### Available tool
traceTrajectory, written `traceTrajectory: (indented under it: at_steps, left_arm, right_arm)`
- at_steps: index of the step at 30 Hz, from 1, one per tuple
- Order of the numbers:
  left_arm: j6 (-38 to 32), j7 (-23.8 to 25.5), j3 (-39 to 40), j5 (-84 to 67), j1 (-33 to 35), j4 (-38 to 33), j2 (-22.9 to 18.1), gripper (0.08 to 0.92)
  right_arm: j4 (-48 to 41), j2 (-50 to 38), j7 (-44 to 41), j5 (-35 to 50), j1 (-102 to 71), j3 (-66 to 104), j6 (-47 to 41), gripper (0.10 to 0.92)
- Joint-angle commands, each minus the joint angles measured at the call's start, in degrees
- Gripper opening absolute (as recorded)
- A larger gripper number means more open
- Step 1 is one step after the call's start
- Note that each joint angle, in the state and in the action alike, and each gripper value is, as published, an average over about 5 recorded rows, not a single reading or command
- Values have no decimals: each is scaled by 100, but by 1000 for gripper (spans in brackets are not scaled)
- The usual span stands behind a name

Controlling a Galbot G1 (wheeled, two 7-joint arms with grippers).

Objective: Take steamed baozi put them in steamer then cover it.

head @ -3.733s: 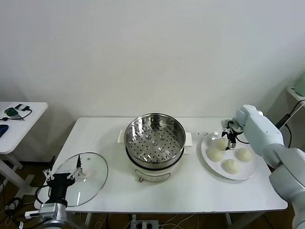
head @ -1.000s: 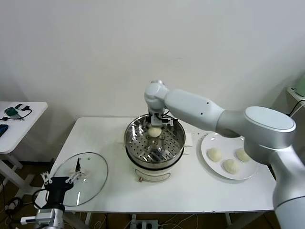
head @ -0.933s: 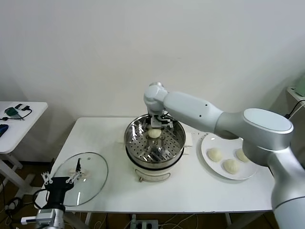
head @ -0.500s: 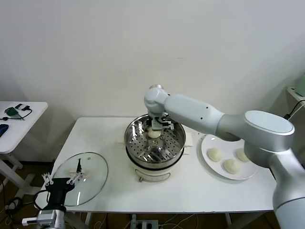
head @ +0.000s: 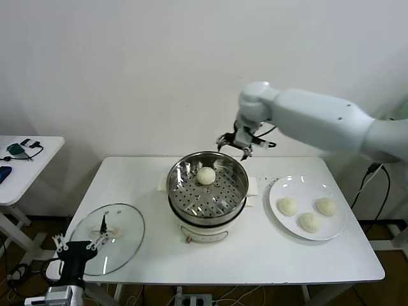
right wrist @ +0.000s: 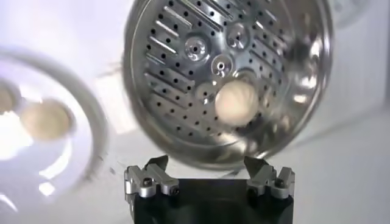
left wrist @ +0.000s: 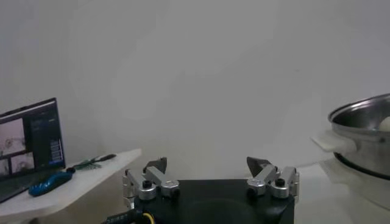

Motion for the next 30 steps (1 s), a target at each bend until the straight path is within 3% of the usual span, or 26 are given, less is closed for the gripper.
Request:
traceTrajectory:
  at_steps: [1,10,23,30]
  left_arm:
    - [-13,-2,14,18,72,-66,0,823]
    - [-28,-14,66,174,80,-22,-37,823]
    - [-68,-19,-19,167,199,-21,-24,823]
    - [-86,-18,-81,153,244,20,-23,823]
  right_arm:
    - [336,-1477,282,1575,21,-429,-2094,823]
    - [-397,-1816,-382,760,-2279,1365,-2394,823]
    - [-1921,-718,-689,-474,-3830,2909,-1924,823]
    - [-2383,-285,-703,-643,-3966,3126,-1842,823]
